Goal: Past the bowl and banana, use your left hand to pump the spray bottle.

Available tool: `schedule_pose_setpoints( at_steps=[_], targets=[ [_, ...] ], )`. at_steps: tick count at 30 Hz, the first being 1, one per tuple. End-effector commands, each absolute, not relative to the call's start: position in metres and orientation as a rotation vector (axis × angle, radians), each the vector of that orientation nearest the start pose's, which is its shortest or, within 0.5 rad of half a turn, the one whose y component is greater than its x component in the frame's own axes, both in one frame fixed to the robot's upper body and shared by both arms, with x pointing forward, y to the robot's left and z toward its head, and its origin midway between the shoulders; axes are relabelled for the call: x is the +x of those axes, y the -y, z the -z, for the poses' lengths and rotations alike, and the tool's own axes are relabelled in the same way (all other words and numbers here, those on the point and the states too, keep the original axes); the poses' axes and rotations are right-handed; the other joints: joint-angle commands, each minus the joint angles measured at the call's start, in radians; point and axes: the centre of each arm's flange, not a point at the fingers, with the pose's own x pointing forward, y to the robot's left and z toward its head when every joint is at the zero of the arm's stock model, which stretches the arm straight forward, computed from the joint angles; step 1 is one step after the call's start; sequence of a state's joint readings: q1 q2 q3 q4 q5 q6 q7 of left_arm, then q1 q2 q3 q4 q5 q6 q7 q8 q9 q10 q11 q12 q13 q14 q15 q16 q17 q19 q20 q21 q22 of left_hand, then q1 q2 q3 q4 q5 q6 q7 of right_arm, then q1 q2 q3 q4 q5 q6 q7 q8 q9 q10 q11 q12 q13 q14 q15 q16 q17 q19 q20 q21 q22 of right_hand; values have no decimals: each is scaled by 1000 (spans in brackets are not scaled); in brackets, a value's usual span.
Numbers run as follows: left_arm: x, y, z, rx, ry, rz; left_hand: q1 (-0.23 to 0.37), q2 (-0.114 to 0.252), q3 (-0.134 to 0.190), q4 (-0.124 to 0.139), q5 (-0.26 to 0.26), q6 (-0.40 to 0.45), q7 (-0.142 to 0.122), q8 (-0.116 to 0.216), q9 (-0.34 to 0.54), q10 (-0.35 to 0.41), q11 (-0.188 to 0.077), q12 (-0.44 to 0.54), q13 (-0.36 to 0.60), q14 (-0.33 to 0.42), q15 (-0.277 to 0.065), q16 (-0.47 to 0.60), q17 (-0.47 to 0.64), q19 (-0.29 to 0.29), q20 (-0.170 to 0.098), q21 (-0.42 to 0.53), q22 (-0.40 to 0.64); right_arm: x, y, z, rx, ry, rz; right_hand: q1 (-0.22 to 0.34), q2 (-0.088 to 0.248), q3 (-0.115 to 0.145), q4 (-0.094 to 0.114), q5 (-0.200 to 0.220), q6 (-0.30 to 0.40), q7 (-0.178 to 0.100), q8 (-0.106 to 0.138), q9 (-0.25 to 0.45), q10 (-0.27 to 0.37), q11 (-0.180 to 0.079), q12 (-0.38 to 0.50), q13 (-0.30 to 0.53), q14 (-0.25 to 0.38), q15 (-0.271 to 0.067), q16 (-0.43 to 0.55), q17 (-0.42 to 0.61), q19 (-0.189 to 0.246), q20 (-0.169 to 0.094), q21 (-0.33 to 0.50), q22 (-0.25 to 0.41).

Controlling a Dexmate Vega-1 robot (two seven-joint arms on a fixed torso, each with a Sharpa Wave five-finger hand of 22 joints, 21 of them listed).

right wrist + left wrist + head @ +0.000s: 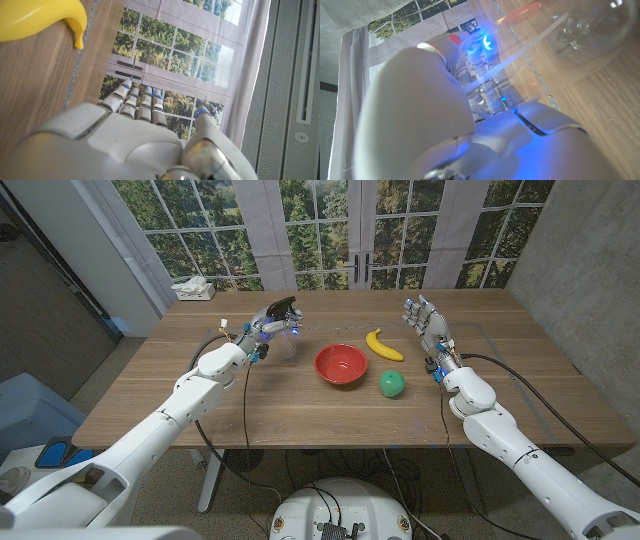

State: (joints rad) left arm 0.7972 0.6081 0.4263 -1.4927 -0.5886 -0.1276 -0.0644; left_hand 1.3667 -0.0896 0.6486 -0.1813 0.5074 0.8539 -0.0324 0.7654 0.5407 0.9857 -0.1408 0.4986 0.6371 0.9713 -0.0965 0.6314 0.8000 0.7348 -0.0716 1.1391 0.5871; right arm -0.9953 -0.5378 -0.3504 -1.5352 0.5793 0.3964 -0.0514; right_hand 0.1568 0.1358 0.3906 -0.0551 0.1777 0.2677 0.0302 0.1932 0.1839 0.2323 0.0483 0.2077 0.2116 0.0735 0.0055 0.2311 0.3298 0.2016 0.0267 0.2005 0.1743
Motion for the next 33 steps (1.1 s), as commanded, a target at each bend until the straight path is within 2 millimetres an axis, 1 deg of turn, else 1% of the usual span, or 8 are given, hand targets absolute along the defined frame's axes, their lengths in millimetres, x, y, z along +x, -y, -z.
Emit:
schedule_pose_setpoints(
  at_steps=[1, 9, 26, 33],
  targets=[
    [618, -257, -17, 159, 576, 358, 191, 182, 24, -4, 12, 11, -1, -4, 3, 11, 0, -6, 2, 51, -122, 16, 4, 3, -148, 331, 1, 595, 255, 27, 36, 750, -236, -2, 8, 5, -6, 2, 12, 0, 2, 1, 7, -2, 6, 3, 3, 4, 7, 2, 7, -1, 3, 3],
    [608, -259, -13, 158, 570, 376, 193, 182, 19, -3, 16, 14, -3, -6, 8, 14, -1, -9, 2, 55, -122, 18, 7, 1, -148, 338, -7, 592, 254, 31, 43, 746, -231, -3, 8, 5, -7, 2, 11, 0, 2, 1, 7, -2, 6, 3, 2, 5, 7, 2, 7, -1, 2, 3],
    [586, -254, -6, 178, 571, 420, 197, 184, 13, -3, 25, 21, -3, -14, 10, 21, -1, -13, 7, 59, -121, 19, 11, -1, -148, 353, -23, 585, 253, 36, 51, 755, -229, -4, 8, 6, -9, 2, 10, -1, 1, 1, 6, -2, 5, 3, 2, 4, 7, 2, 7, -2, 2, 3],
    [580, -250, -4, 190, 563, 451, 198, 183, 11, -3, 28, 20, -3, -15, 14, 20, 0, -15, 8, 61, -121, 20, 14, -2, -148, 358, -29, 582, 252, 38, 48, 761, -225, -4, 8, 6, -9, 2, 11, -2, 1, 1, 8, -1, 5, 3, 3, 5, 8, 1, 7, -2, 2, 3]
  ],
)
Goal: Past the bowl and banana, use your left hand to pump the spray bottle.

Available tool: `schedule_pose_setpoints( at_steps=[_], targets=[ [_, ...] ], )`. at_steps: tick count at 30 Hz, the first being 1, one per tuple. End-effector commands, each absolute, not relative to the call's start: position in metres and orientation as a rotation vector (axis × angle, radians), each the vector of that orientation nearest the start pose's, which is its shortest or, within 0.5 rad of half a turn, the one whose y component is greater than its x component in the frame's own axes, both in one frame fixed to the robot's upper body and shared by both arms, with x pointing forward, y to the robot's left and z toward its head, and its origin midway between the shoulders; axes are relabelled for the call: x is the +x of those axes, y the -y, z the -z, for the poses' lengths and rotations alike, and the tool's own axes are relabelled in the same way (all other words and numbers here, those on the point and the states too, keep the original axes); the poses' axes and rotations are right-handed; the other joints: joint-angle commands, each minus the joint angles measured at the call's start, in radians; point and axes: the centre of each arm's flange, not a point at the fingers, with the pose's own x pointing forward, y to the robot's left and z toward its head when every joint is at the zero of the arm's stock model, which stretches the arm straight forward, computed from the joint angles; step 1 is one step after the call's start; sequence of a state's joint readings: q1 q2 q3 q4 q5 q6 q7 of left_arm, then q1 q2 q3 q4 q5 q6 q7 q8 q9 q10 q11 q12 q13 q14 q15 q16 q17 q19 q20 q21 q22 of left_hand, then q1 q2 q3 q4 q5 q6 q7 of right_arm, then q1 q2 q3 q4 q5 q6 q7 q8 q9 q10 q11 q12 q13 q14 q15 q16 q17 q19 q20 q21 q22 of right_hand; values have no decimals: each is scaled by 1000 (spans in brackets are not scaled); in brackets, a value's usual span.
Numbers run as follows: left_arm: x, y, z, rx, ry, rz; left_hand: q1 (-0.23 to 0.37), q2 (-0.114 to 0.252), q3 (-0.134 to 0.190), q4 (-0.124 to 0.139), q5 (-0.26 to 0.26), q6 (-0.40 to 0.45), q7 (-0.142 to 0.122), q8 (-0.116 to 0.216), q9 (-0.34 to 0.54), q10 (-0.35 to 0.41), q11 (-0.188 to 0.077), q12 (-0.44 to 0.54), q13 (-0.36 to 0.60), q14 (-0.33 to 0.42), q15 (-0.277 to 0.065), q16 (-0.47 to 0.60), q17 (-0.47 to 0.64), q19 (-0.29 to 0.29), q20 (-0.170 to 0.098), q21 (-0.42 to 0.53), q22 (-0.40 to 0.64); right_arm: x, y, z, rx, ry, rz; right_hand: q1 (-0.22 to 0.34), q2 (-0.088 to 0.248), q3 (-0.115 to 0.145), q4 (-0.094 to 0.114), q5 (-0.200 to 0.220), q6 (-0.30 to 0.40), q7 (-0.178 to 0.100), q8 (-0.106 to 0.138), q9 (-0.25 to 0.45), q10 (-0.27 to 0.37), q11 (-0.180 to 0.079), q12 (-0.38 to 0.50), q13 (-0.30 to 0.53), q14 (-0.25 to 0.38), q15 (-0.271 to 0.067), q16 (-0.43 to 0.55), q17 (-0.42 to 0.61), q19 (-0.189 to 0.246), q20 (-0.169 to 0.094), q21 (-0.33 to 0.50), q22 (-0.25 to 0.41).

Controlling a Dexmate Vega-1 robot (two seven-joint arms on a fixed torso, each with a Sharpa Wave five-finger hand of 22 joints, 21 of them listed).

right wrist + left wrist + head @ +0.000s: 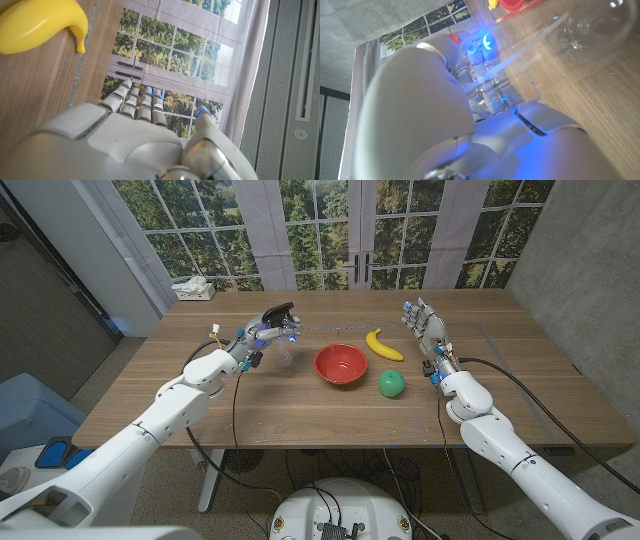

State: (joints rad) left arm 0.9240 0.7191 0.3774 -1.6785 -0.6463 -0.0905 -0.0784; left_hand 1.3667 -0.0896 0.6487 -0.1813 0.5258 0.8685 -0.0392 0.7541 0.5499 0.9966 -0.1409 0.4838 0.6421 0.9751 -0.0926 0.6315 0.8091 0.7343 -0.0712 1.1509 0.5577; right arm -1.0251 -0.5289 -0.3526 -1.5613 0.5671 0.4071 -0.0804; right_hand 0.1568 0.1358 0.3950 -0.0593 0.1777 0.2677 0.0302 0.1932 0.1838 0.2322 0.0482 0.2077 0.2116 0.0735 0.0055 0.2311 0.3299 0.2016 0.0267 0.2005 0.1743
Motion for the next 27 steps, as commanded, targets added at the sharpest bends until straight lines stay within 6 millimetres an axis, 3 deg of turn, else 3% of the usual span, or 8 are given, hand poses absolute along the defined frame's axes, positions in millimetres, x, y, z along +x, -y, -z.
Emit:
schedule_pose_setpoints(
  at_steps=[1, 27],
  targets=[
    [580, -250, -3, 190, 563, 458, 198, 183, 11, -3, 10, 6, 4, -4, 6, 9, -1, -1, 4, 58, -125, 21, 6, -2, -148, 347, 0, 581, 252, 38, 48, 761, -222, -4, 8, 2, -5, 2, 11, -2, 1, 1, 8, -2, 5, 3, 4, 7, 8, 1, 8, -2, 3, 3],
    [572, -216, -11, 299, 533, 612, 202, 184, 2, -3, 21, 14, 3, -18, 10, 14, 0, -11, 8, 59, -125, 18, 11, -9, -148, 369, -26, 569, 262, 49, 75, 785, -195, -6, 8, 2, -6, 2, 11, -1, 1, 1, 8, -1, 5, 4, 5, 7, 9, 1, 8, -1, 2, 3]
  ],
)
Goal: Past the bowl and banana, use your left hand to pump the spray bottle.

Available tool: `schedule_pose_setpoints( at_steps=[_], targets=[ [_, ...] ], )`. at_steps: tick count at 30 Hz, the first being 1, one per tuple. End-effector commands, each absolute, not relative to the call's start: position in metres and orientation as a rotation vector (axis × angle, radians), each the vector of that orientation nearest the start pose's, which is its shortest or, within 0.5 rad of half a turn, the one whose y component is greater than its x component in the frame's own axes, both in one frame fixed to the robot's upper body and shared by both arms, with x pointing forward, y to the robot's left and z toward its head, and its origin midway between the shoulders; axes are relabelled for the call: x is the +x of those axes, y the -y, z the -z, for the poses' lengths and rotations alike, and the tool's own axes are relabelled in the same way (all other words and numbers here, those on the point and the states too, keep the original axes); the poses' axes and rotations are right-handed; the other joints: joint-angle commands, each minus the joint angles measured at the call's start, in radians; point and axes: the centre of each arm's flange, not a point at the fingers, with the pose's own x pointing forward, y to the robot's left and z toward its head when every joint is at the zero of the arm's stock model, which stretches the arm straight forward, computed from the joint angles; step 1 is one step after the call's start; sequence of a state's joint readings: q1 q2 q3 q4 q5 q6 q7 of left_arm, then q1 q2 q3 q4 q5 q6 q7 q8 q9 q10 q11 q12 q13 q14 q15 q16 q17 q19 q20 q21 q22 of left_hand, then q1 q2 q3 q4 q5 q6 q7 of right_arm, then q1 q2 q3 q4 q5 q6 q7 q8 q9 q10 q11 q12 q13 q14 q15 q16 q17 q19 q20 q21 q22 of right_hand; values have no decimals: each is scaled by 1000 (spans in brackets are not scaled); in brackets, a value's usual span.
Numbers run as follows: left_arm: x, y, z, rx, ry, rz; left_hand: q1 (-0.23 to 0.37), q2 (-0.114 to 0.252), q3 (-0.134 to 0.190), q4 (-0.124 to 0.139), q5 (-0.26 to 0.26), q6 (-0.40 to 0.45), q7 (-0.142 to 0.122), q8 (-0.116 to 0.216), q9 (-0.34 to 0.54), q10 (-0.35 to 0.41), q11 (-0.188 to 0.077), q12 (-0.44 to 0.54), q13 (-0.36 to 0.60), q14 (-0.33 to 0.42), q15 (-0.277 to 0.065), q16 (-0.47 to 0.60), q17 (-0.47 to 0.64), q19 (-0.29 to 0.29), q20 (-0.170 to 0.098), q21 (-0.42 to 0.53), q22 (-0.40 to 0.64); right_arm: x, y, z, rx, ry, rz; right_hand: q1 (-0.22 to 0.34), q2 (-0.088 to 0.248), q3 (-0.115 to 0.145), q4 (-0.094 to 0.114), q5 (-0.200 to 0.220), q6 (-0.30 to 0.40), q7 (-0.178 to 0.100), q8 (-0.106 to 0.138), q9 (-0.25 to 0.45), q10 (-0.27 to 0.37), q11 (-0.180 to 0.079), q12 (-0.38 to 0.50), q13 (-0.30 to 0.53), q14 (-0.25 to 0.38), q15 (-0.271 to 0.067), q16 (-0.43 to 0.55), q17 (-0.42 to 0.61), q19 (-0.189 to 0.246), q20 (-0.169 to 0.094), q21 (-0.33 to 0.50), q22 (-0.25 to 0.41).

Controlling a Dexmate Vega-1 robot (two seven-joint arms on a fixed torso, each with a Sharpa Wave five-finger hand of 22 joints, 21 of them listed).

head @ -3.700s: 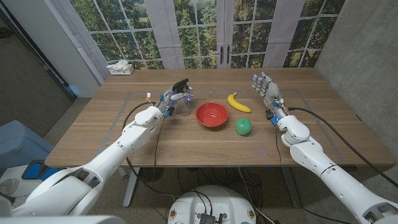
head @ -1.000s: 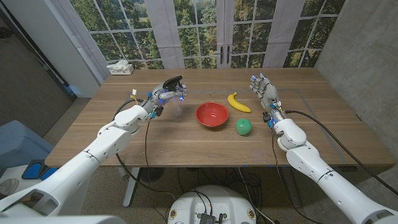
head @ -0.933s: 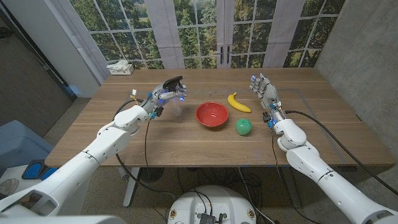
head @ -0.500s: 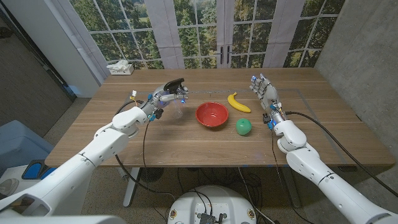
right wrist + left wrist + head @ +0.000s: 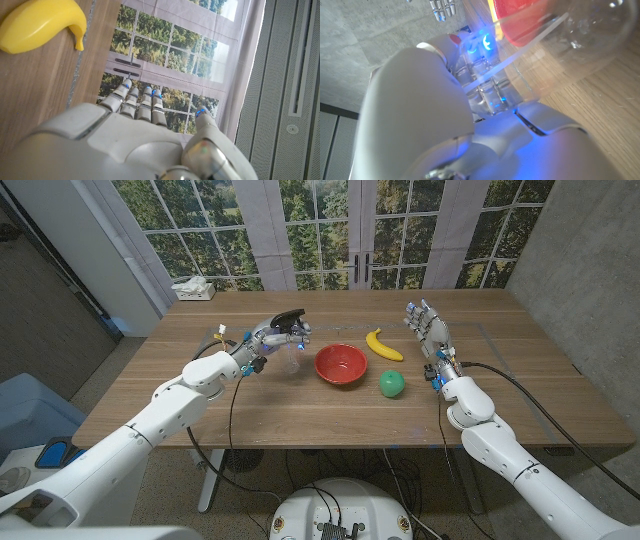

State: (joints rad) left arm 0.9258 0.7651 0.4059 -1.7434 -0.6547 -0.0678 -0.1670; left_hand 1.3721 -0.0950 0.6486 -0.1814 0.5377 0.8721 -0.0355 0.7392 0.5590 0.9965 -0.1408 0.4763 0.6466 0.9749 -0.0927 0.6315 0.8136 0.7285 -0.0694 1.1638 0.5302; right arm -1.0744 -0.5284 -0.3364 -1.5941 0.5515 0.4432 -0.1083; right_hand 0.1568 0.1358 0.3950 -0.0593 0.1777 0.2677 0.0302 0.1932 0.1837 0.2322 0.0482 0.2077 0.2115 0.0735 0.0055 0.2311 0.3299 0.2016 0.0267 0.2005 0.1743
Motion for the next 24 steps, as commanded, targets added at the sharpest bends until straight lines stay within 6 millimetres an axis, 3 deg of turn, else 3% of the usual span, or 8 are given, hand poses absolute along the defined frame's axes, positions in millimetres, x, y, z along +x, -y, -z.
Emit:
schedule_pose_setpoints(
  at_steps=[1, 24],
  targets=[
    [572, -215, -12, 306, 529, 614, 197, 189, 1, -3, 10, 9, 0, -4, 1, 13, 0, -3, 5, 60, -125, 19, 7, -3, -150, 357, 1, 569, 262, 49, 75, 786, -192, -7, 8, 2, -7, 2, 11, -1, 1, 1, 8, -2, 5, 4, 5, 5, 9, 1, 8, -2, 2, 3],
    [557, -204, -45, 496, 371, 613, 201, 189, -1, -2, 20, 21, -3, -10, 11, 28, -5, -13, 2, 71, -126, 14, 3, -2, -149, 372, -23, 563, 271, 55, 92, 801, -190, -8, 8, 2, -8, 2, 12, -1, 1, 1, 9, -2, 5, 4, 5, 4, 9, 1, 9, -1, 2, 3]
  ],
)
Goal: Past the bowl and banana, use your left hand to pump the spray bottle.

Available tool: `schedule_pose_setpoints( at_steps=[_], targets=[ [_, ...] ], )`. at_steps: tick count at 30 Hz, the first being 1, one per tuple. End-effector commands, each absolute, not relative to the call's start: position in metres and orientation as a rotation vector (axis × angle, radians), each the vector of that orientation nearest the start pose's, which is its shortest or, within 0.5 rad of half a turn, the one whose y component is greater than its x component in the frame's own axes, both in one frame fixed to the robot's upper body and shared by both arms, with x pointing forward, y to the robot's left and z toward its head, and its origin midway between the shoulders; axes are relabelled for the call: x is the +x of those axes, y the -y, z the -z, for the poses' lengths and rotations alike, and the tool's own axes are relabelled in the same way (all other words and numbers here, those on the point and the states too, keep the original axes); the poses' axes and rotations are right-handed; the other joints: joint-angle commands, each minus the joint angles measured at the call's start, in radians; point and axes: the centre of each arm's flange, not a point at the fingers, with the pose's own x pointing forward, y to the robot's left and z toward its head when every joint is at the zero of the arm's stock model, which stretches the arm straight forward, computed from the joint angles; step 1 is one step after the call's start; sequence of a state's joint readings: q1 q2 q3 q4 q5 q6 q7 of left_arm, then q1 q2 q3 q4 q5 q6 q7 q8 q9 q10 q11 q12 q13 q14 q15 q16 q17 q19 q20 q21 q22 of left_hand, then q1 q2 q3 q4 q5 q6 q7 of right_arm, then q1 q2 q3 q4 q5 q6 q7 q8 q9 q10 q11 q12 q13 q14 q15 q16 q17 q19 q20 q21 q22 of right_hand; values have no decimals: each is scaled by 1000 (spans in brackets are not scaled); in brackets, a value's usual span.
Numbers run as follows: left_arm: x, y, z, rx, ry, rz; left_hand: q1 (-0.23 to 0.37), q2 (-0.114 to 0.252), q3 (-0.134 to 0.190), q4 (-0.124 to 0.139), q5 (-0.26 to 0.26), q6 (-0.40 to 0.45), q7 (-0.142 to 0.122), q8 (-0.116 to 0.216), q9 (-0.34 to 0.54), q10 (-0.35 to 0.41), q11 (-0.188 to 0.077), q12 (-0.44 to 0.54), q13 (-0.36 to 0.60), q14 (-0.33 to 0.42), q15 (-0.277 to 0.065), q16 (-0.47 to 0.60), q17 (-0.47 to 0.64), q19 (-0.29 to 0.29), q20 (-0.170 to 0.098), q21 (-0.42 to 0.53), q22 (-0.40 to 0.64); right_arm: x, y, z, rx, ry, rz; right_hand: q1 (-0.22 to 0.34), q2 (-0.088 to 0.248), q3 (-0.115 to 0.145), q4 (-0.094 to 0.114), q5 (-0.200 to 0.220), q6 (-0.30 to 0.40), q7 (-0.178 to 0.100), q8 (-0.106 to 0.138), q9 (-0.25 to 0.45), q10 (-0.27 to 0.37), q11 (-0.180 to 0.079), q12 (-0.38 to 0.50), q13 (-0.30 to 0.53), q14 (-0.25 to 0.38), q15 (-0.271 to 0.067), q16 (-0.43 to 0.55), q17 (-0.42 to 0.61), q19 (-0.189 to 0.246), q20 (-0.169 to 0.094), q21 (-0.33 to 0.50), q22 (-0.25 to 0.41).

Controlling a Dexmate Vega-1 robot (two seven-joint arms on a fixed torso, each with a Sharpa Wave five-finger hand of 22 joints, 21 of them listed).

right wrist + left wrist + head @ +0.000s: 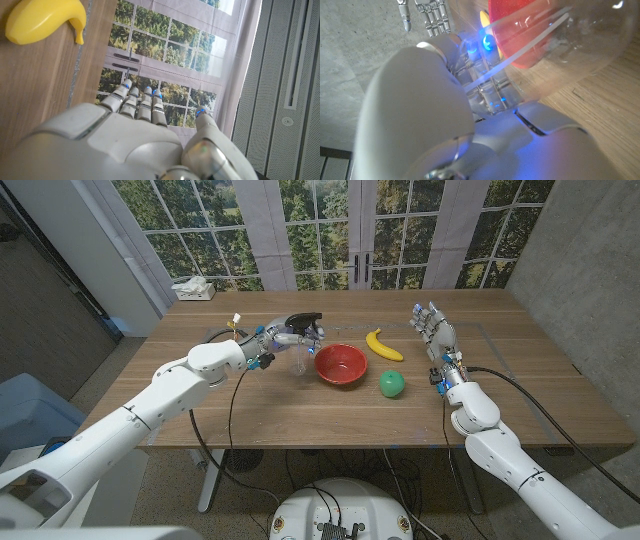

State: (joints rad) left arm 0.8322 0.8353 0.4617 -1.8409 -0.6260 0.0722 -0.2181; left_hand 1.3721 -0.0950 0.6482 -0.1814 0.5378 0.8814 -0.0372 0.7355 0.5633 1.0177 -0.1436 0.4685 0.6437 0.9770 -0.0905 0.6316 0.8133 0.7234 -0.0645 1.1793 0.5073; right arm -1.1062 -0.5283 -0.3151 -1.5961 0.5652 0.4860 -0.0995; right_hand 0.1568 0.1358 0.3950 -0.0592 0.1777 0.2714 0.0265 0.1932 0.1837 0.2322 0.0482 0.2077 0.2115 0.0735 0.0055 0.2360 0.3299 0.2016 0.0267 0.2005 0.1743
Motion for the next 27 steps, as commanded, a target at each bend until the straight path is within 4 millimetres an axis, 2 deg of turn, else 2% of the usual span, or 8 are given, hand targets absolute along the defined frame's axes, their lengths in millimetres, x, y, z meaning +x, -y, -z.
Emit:
schedule_pose_setpoints(
  at_steps=[1, 8, 17, 27],
  targets=[
    [556, -204, -46, 503, 360, 611, 202, 189, 0, -2, 21, 11, -2, -7, 7, 7, -1, -5, 4, 69, -129, 14, 3, 4, -154, 357, -1, 563, 271, 55, 86, 802, -191, -8, 8, 2, -8, 2, 8, 2, 1, 1, 9, -1, 5, 4, 5, 4, 5, 1, 9, -1, 2, 3],
    [552, -206, -58, 516, 240, 600, 205, 188, 1, -4, 24, 12, -8, -11, 8, 11, -2, -8, 3, 75, -130, 12, -1, 7, -155, 359, -9, 562, 272, 55, 89, 805, -193, -9, 7, 2, -8, 2, 9, 2, 2, 1, 9, -1, 5, 4, 5, 5, 5, 1, 9, -1, 2, 3],
    [546, -206, -74, 634, 117, 549, 208, 179, 4, -6, 30, 11, -13, -19, 6, 14, 1, -13, 2, 86, -128, 18, 9, 16, -154, 364, -19, 561, 271, 55, 88, 814, -193, -9, 7, 2, -9, 2, 10, 3, 2, 1, 9, -1, 4, 4, 4, 4, 5, 1, 9, -1, 2, 3],
    [545, -204, -86, 738, 59, 547, 206, 175, 9, -2, 35, 12, 0, -31, -3, 12, 13, -22, -2, 89, -126, 17, 11, 25, -154, 367, -30, 561, 270, 55, 89, 818, -196, -10, 7, 2, -10, 1, 10, 1, 2, 1, 9, -2, 4, 4, 5, 7, 5, 0, 9, 0, 2, 3]
  ],
)
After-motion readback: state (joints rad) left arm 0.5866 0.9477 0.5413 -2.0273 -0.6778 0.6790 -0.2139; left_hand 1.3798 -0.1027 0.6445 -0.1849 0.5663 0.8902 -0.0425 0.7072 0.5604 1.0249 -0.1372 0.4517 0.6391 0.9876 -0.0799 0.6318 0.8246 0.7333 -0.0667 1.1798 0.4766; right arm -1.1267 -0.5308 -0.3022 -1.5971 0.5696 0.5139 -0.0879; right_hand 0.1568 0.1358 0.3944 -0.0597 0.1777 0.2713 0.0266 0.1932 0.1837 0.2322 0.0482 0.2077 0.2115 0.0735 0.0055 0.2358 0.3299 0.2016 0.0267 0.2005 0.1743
